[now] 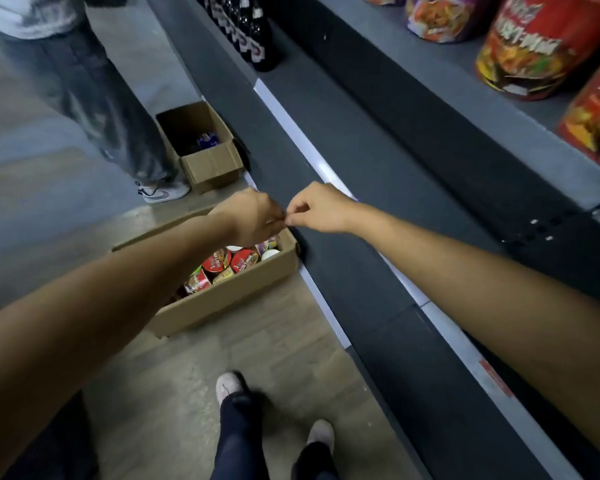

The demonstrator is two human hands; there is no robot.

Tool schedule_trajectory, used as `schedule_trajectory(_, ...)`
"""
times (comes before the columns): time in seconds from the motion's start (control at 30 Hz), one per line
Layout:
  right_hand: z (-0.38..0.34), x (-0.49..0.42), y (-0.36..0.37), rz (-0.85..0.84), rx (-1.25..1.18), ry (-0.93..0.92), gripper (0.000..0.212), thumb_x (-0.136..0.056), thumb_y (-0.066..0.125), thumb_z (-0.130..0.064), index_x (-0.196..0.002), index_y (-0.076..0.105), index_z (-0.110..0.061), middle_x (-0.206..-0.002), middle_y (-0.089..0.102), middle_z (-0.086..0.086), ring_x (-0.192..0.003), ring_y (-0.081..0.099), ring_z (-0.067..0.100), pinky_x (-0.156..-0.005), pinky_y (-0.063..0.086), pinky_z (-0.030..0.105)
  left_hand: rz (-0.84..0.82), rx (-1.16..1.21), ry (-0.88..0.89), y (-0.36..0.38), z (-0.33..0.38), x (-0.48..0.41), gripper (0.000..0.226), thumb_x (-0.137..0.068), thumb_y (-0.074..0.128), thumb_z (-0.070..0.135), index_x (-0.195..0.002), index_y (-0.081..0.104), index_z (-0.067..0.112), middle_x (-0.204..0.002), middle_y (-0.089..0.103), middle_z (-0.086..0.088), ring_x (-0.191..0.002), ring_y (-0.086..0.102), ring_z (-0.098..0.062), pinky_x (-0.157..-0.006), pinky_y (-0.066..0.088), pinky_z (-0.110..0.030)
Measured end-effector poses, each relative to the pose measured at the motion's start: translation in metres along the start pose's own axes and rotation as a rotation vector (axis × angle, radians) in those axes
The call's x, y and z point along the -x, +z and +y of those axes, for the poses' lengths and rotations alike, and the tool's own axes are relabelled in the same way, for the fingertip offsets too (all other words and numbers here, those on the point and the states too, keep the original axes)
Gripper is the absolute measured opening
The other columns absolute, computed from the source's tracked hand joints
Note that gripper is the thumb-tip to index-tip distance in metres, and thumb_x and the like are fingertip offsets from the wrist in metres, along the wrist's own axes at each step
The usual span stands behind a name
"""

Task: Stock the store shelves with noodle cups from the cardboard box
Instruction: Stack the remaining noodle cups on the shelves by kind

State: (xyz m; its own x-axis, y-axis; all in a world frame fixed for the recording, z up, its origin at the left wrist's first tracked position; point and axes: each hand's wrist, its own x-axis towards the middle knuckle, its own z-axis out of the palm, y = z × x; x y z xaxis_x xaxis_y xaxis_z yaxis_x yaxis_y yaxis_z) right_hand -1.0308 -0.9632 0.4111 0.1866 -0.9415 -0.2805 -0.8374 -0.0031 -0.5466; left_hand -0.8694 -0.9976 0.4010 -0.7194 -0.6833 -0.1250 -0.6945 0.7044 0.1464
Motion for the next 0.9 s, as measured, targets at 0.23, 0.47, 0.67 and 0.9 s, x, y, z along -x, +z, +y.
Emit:
schedule_trajectory(0.23,-0.046,-0.102,0.015,-0.043,-0.084,0.025,0.016,-0.090,0.064,-0.023,-0.100,0.073,-0.014,-0.089,0.066,-0.007,-0.086,0.057,0.007,-0.067,0.042,0.013,-0.029,0.065,-0.027,0.001,-0.116,-0.015,0.028,-0.095,0.048,0.037,-0.102,0.066,0.017,-0.099,0.068,-0.010,-0.088,0.058,-0.030,-0.071,0.040,-0.032)
schedule_trajectory(0.47,-0.066,-0.196,0.056,-0.107,-0.197,0.090,0.018,-0.089,0.065,-0.020,-0.104,0.073,-0.015,-0.086,0.063,-0.014,-0.080,0.057,0.001,-0.083,0.046,0.020,-0.098,0.135,-0.114,0.023,-0.216,-0.024,0.025,-0.094,0.050,0.028,-0.112,0.067,0.024,-0.110,0.069,-0.001,-0.100,0.061,-0.025,-0.073,0.041,-0.026)
schedule_trajectory(0.67,-0.059,-0.270,0.077,-0.193,-0.226,0.113,0.015,-0.087,0.067,-0.022,-0.100,0.074,-0.020,-0.076,0.059,-0.022,-0.083,0.058,0.000,-0.079,0.044,0.018,-0.234,0.182,-0.212,0.054,-0.282,-0.045,0.025,-0.092,0.052,0.027,-0.112,0.067,0.023,-0.109,0.070,0.001,-0.103,0.062,-0.024,-0.084,0.047,-0.027)
schedule_trajectory(0.9,-0.046,-0.358,0.091,-0.284,-0.241,0.097,0.017,-0.089,0.064,-0.017,-0.104,0.073,-0.015,-0.091,0.066,-0.008,-0.092,0.060,0.007,-0.083,0.046,0.021,-0.333,0.223,-0.353,0.101,-0.351,-0.076,0.030,-0.092,0.055,0.033,-0.119,0.064,0.025,-0.116,0.067,0.000,-0.108,0.062,-0.023,-0.087,0.046,-0.027)
